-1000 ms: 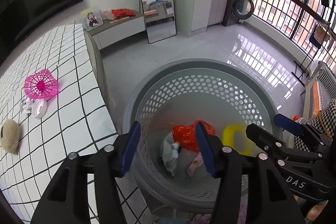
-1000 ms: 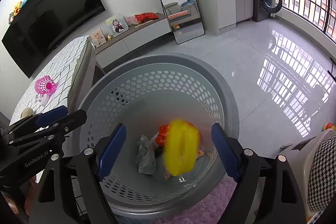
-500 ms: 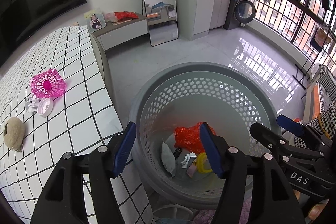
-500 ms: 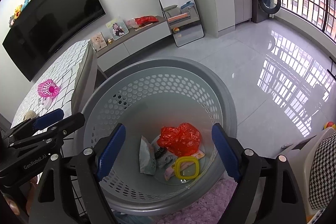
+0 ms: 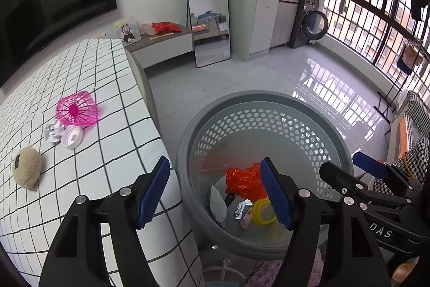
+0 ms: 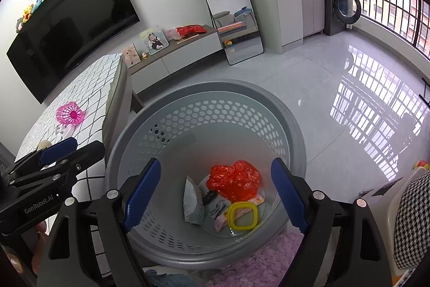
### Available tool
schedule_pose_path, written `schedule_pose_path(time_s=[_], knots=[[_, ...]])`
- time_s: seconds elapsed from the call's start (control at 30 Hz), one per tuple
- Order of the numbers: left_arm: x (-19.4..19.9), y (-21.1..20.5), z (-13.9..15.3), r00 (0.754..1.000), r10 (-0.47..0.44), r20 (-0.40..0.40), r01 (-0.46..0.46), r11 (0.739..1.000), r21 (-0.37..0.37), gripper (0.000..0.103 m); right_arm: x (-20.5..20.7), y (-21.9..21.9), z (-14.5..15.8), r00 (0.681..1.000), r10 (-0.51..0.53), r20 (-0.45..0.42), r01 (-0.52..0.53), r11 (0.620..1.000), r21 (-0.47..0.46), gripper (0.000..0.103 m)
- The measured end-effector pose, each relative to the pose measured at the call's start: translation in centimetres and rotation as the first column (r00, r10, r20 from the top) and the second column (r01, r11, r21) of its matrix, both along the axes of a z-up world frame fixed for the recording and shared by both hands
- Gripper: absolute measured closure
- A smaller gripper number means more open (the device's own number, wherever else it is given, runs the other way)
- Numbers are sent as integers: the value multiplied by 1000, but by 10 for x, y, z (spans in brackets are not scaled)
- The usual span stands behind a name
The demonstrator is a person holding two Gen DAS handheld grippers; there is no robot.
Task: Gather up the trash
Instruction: 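Move both open tools back over the bed toward the beige pouch and white lid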
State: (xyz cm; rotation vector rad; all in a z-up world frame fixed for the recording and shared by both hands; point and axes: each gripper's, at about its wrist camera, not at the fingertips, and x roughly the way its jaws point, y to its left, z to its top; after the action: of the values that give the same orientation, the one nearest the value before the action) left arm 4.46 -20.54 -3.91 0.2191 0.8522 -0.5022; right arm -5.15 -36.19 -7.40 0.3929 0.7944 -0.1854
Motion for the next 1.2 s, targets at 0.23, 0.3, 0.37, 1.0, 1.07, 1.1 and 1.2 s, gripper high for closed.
schedule_pose_path(time_s=[0.23,0.3,0.37,1.0,1.07,1.1,1.2], knots=[[-8,23,9,999,39,29,-38,999,-18,28,0,20,4,999,40,16,-40,999,-6,23],[-8,32,11,998,50,31,-49,999,-24,27,1,27,6,998,52,18,-52,999,-11,23],[-8,41,13,997,63,33,-62,998,-32,27,1,34,8,998,64,22,-63,998,-20,23],[-8,117,20,982,185,42,-182,980,-82,26,14,80,20,991,135,24,-134,990,-33,23],[-8,124,20,979,199,43,-195,977,-86,26,17,86,22,988,149,25,-148,988,-41,23],[-8,128,20,978,205,43,-201,976,-87,26,19,90,23,987,158,28,-157,987,-44,23],[-8,138,22,973,225,45,-220,971,-90,26,25,99,25,983,181,32,-180,983,-47,23]])
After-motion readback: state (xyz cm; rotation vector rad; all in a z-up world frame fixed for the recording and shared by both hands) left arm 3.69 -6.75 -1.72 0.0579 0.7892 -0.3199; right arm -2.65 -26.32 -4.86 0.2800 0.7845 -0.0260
